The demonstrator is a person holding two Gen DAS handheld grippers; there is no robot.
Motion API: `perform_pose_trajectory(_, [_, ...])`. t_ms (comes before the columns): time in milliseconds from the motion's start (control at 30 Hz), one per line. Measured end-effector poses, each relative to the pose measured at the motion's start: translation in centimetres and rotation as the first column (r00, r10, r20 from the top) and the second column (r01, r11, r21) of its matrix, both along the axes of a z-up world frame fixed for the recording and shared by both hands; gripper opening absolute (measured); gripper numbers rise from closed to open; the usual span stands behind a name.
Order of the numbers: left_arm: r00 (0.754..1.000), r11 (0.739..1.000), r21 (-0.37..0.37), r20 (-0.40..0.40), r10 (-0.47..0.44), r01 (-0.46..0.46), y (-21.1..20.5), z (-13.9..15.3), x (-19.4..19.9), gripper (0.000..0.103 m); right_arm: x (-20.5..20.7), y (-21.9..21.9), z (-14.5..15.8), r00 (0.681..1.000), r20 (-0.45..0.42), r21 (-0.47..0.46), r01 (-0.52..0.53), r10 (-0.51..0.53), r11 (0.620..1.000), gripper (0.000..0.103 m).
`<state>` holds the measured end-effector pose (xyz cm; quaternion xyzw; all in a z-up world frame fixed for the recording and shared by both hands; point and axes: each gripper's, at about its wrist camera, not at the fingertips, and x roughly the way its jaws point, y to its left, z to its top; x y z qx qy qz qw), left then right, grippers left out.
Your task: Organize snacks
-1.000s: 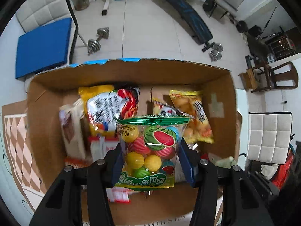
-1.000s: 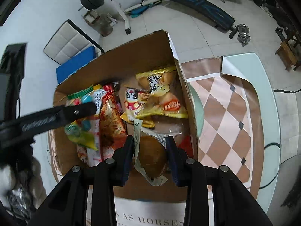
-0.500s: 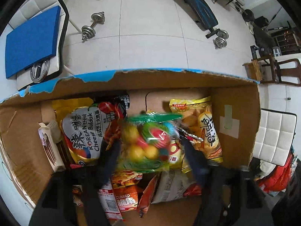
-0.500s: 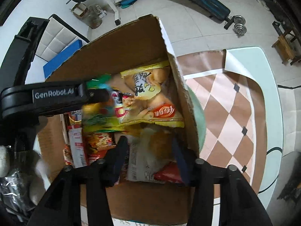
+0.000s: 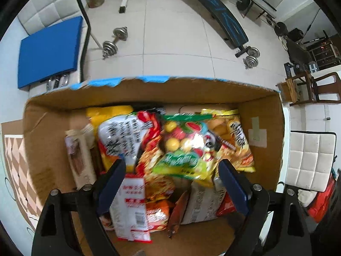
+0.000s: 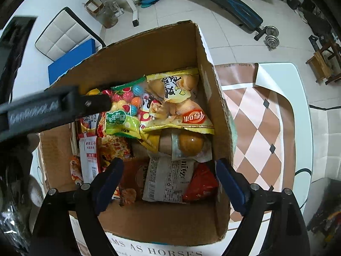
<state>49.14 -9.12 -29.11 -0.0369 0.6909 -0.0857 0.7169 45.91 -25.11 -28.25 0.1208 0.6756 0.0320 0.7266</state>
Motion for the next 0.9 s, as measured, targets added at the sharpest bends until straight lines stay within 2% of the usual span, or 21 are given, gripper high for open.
perform_pose_trajectory(267, [0.997, 0.999, 0.034, 0.069, 0.031, -0.033, 3.1, 0.9, -4.8, 0.089, -2.1, 0.4, 1.0, 0.999, 0.018, -0.053, -0.045, 0.046, 0.998, 0.092])
perform_pose_trajectory(633, [0.994, 0.997, 0.045, 0.086, 0.066, -0.07, 5.2, 1.2, -9.8, 0.089, -5.2, 1.3, 1.6, 0.996, 0.023, -0.08, -0.086, 0.089, 0.993, 0.092])
perform_pose_trajectory(900, [0.974, 0.993, 0.079, 0.217, 0.065, -0.084, 5.1, 4.8, -14.1, 0.089, -7.9, 1.3, 5.2, 0.989, 0.105, -0.113, -0.093, 0.105, 0.989, 0.092])
